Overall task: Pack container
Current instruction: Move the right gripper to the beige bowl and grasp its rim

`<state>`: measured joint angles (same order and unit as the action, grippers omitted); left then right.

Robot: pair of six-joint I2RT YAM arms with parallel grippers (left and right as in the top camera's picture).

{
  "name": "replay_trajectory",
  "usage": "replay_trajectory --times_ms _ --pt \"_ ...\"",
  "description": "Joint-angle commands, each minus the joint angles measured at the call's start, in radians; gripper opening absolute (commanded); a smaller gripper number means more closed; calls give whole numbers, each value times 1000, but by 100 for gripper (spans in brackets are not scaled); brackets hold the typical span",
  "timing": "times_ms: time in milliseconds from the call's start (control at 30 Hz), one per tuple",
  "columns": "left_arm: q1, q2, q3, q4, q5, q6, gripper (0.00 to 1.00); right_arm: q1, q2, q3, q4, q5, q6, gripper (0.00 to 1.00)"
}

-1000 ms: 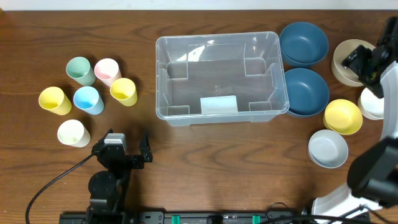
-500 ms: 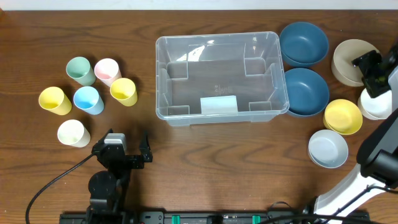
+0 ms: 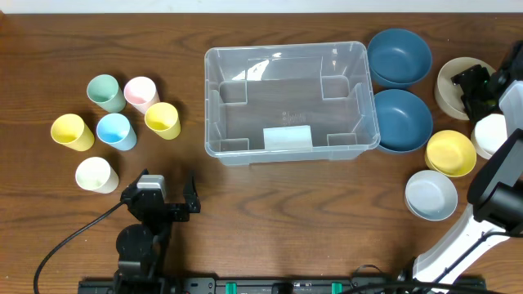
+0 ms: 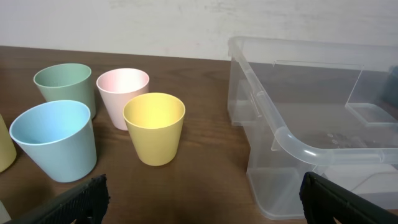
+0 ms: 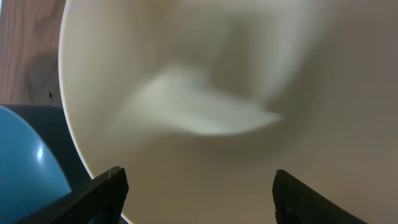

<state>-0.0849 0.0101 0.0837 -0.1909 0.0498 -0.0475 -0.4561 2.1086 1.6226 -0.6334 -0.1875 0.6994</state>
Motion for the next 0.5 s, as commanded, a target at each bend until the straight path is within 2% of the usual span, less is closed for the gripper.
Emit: replay_trajectory --times_ms 0,233,467 --pt "6 -6 -14 -36 11 13 98 3 10 17 11 -35 -1 75" --pt "6 -6 -14 -36 11 13 98 3 -23 54 10 -108 -26 77" --pt "6 -6 -14 -36 11 13 98 2 -128 97 -152 -27 18 78"
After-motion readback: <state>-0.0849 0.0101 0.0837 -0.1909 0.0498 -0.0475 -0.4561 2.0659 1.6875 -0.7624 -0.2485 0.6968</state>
